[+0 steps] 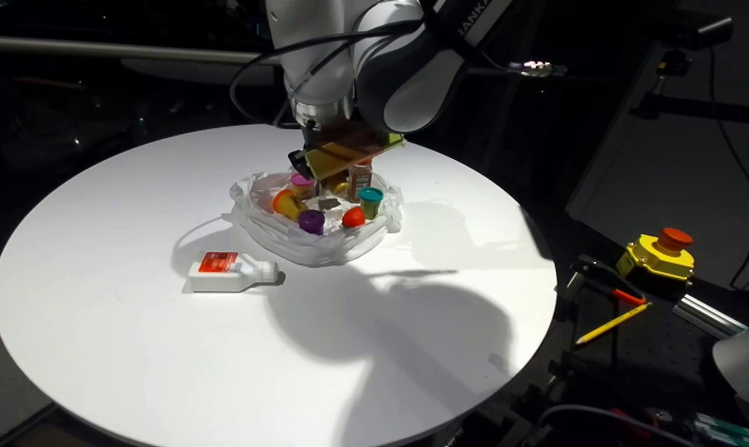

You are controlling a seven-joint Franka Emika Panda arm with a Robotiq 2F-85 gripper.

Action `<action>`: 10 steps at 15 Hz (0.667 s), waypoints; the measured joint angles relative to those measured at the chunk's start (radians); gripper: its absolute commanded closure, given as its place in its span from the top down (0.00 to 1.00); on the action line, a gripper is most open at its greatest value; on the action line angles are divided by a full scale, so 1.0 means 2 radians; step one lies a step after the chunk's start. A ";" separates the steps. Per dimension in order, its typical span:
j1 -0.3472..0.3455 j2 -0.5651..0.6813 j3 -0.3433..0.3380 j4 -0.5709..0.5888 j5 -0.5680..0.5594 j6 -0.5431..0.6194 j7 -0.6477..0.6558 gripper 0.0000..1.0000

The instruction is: Put all the objects on the table into the plastic bag.

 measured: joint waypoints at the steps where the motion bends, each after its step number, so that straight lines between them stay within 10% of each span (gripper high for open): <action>1: 0.000 0.003 0.000 0.003 0.004 0.000 0.002 0.90; 10: 0.041 -0.050 0.048 0.001 0.030 -0.047 -0.008 1.00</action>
